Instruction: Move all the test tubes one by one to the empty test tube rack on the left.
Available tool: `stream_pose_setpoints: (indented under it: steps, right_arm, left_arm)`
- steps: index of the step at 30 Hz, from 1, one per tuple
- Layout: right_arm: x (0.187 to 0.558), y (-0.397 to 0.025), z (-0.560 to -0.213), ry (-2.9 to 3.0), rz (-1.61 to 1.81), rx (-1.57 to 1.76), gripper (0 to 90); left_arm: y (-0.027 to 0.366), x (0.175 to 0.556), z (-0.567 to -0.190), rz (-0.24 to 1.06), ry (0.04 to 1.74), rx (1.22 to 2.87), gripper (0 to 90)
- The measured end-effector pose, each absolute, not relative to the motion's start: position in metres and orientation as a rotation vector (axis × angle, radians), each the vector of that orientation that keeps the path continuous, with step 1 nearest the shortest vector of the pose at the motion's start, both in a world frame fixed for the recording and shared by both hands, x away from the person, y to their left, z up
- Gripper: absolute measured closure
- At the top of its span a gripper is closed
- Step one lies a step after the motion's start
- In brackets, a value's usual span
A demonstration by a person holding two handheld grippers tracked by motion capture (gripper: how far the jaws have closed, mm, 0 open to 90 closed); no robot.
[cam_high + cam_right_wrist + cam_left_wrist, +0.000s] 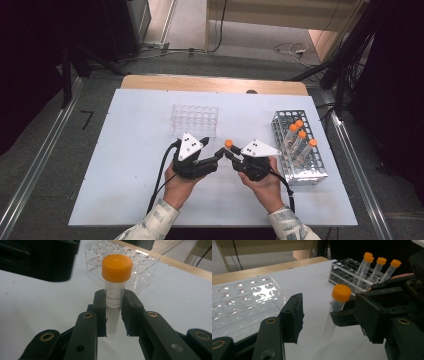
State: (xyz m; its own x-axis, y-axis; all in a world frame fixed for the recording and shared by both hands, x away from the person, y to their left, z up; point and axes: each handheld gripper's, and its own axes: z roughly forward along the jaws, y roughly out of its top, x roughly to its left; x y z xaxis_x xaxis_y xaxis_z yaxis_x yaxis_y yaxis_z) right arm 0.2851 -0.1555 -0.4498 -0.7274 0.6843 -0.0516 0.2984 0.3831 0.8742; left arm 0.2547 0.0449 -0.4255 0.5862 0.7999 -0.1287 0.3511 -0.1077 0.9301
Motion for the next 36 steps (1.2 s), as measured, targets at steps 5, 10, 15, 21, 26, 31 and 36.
stream_pose_setpoints:
  steps: [5, 10, 15, 21, 26, 31, 36]
  right_arm:
    - [0.284, -0.153, -0.450, 2.248, 1.305, 0.844, 72.4]
    - [0.283, -0.151, -0.451, 2.262, 1.307, 0.842, 72.4]
    - [0.282, -0.148, -0.453, 2.273, 1.307, 0.837, 72.5]
    - [0.282, -0.149, -0.452, 2.275, 1.316, 0.839, 72.4]
    - [0.282, -0.149, -0.453, 2.279, 1.320, 0.843, 72.4]
    - [0.283, -0.149, -0.453, 2.279, 1.322, 0.847, 72.4]
    - [0.283, -0.150, -0.453, 2.279, 1.324, 0.861, 71.6]
  left_arm:
    - [0.036, 0.259, -0.426, 0.488, 0.943, 1.722, 47.0]
    - [0.031, 0.263, -0.426, 0.470, 0.928, 1.749, 50.7]
    - [0.028, 0.266, -0.429, 0.462, 0.928, 1.769, 57.2]
    - [0.025, 0.268, -0.431, 0.475, 0.931, 1.784, 61.8]
    - [0.025, 0.269, -0.432, 0.481, 0.929, 1.791, 65.7]
    - [0.026, 0.272, -0.433, 0.481, 0.929, 1.791, 69.3]
    - [0.025, 0.273, -0.433, 0.490, 0.925, 1.788, 69.8]
